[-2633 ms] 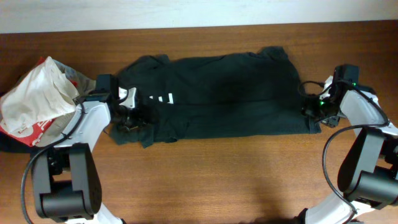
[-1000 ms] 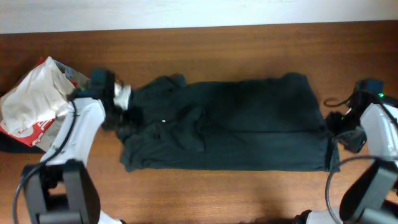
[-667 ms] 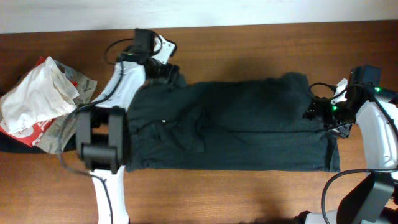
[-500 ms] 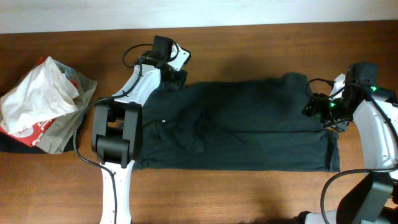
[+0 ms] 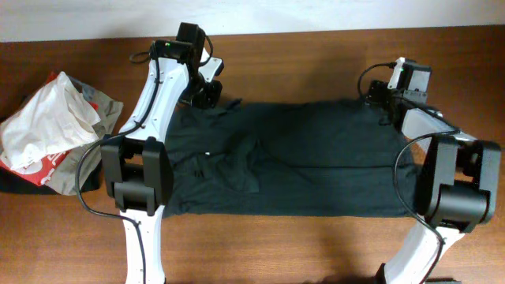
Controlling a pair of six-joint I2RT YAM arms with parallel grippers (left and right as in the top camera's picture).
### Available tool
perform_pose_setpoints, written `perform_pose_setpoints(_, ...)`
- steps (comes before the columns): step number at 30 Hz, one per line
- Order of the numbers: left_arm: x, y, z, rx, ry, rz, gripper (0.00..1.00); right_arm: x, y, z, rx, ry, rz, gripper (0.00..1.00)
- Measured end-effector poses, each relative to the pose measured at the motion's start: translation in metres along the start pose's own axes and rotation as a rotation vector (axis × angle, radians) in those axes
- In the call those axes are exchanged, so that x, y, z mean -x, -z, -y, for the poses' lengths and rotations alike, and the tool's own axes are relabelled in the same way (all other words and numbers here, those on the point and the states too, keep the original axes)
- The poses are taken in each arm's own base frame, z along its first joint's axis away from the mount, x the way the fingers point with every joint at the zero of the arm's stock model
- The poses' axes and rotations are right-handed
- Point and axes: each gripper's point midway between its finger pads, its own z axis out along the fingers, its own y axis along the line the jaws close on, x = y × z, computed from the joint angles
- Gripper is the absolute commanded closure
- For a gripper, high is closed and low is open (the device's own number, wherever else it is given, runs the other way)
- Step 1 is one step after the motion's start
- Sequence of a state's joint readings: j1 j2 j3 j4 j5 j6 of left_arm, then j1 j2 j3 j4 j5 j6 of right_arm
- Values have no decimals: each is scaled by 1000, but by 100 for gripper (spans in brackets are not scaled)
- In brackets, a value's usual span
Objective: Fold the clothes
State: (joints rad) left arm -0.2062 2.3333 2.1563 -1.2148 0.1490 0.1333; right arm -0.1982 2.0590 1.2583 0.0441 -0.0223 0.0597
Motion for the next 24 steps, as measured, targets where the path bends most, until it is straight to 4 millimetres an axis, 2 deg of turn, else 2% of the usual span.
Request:
perform_pose_setpoints(2, -5, 0, 1, -2, 3, -21, 100, 0, -5, 5, -30, 4, 10, 22)
perform_pose_setpoints(3, -5, 0, 1, -3, 3, -21, 100, -7, -9, 7, -35, 3, -4, 27)
perform_pose_setpoints(4, -5, 0, 1, -2, 3, -21, 100, -18, -17, 8, -40, 5, -32, 54)
perform_pose_setpoints(5, -5, 0, 1, -2, 3, -21, 100, -30, -23, 9, -47, 9, -62, 77)
perform_pose_setpoints(6, -5, 0, 1, -2, 3, -20, 100, -31, -23, 10, -49, 10, -66, 93)
perform_pose_setpoints(7, -5, 0, 1, -3, 3, -22, 100, -32, -23, 10, -51, 6, -69, 96)
perform_pose_setpoints(10, -8, 0, 1, -4, 5, -31, 100, -34, -21, 10, -54, 5, -106, 96)
perform_pose_setpoints(12, -14, 1, 2, -8, 9, -58, 100, -36, -13, 14, -78, 7, -192, 96)
perform_pose_setpoints(13, -21, 6, 3, -11, 14, -80, 100, -43, 2, 19, -114, 13, -301, 96)
perform_pose_setpoints(14, -28, 15, 5, -13, 18, -98, 100, -42, 18, 22, -140, 19, -369, 96)
perform_pose_setpoints(15, -41, 36, 9, -18, 24, -124, 100, -23, 45, 24, -163, 26, -404, 96)
perform_pose_setpoints(16, -44, 44, 11, -20, 24, -125, 100, -20, 63, 25, -174, 30, -448, 96)
perform_pose_setpoints(17, -57, 74, 17, -22, 26, -134, 100, -18, 84, 27, -192, 36, -495, 96)
perform_pose_setpoints(18, -71, 96, 23, -28, 31, -148, 100, -25, 104, 32, -222, 48, -558, 96)
perform_pose_setpoints(19, -84, 120, 27, -28, 35, -151, 100, -42, 119, 39, -262, 69, -652, 96)
perform_pose_setpoints(21, -98, 120, 29, -36, 52, -207, 100, -69, 149, 52, -299, 81, -815, 96)
perform_pose_setpoints(24, -118, 102, 29, -47, 84, -296, 100, -87, 173, 81, -337, -5, -927, 96)
